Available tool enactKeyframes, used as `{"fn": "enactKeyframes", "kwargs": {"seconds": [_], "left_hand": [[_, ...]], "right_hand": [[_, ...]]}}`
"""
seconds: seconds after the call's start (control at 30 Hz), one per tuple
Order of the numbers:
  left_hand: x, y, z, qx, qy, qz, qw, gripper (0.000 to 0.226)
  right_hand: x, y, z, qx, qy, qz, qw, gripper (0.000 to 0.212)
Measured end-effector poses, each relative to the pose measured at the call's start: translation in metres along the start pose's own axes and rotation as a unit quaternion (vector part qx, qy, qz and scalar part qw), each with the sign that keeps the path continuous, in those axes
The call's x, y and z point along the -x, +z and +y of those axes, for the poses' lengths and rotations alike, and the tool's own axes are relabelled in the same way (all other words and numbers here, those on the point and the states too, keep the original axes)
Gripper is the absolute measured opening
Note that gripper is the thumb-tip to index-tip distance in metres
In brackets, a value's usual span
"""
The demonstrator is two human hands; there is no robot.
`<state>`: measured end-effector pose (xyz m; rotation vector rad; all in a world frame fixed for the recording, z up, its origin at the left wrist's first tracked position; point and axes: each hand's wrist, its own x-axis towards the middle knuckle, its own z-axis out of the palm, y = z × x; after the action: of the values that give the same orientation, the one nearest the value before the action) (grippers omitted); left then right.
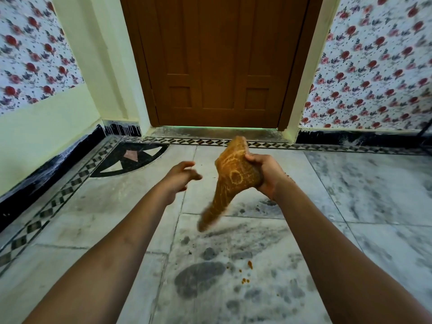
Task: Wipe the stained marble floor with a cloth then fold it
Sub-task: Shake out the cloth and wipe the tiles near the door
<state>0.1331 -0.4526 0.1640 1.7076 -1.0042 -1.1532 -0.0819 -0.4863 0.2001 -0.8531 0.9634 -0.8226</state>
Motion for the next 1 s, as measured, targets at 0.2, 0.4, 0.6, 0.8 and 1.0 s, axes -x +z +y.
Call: {"fn": "enactKeyframes", "kwargs": {"seconds": [0.2,0.4,0.6,0.8,1.0], "left_hand": [[0.024,0.011,0.045,-0.008,0.132,-0.209,0.969,0.063],[0.033,0.017,0.057,-0.183,0.17,-0.164,0.954,0.029],[0.038,0.016,0.073,-0.263,0.151,-0.173,0.937,0.019],[0.038,0.011,0.075,-0.259,0.119,-0.049,0.957,0.014],[0.05,0.028,0.091,-0.235,0.127,-0.089,0.959,0.015]], "right_hand": [[0.01,0.011,-0.013,0.297,-0.028,-0.076,0.951,0.022],[0.014,-0.002,-0.014,0.313,-0.112,-0.037,0.943,0.041],[0.009,0.001,-0.002,0.179,-0.134,-0.006,0.975,0.05],[-0.007,-0.006,0.027,0.015,-0.004,0.114,0.993,0.046],[-0.009,-0.002,0.061,-0.149,0.165,0.103,0.969,0.077]]}}
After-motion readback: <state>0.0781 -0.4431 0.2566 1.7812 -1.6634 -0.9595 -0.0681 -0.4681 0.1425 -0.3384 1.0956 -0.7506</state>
